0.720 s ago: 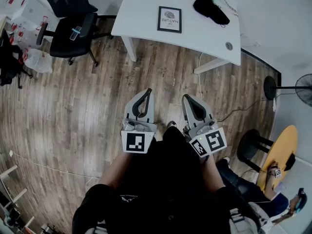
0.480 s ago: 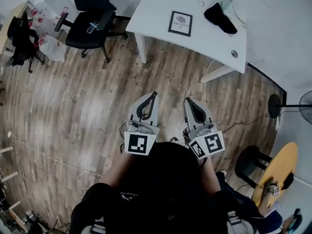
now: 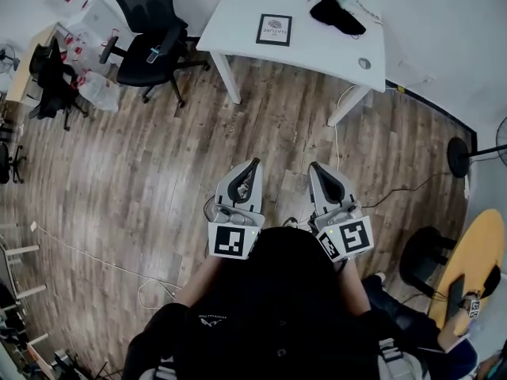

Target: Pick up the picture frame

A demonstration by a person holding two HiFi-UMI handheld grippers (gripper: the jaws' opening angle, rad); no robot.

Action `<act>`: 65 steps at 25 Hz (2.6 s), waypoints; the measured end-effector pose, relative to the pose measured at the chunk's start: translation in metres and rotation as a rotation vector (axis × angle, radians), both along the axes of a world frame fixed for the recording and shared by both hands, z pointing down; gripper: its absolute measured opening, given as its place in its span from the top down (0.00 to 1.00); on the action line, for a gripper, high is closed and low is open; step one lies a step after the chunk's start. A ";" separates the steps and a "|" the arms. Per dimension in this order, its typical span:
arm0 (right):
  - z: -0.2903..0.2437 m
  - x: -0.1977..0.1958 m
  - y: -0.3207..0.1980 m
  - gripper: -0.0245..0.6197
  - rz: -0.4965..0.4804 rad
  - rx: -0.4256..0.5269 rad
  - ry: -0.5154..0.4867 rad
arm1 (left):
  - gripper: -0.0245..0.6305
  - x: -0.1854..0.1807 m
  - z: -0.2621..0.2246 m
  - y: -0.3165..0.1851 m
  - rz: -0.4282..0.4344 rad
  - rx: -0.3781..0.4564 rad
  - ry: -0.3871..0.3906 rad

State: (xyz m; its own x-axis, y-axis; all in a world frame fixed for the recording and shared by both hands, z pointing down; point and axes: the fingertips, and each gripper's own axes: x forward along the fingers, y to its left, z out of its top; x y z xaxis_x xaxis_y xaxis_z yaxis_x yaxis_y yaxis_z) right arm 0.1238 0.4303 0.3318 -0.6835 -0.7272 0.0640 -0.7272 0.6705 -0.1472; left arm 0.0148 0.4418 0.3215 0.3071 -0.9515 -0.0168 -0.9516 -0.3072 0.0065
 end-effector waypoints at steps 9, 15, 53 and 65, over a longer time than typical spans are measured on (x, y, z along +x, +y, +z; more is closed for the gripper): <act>-0.022 0.008 0.011 0.96 0.011 0.050 0.015 | 0.95 0.018 -0.023 0.010 -0.005 0.047 0.014; -0.022 -0.016 -0.016 0.96 0.069 0.036 -0.009 | 0.95 -0.009 -0.021 -0.013 0.034 0.024 0.010; -0.008 -0.117 -0.149 0.96 0.051 -0.002 -0.045 | 0.95 -0.128 -0.012 -0.136 -0.065 0.050 0.062; -0.005 -0.114 -0.252 0.96 0.018 -0.020 -0.068 | 0.95 -0.107 -0.017 -0.228 -0.038 0.067 0.008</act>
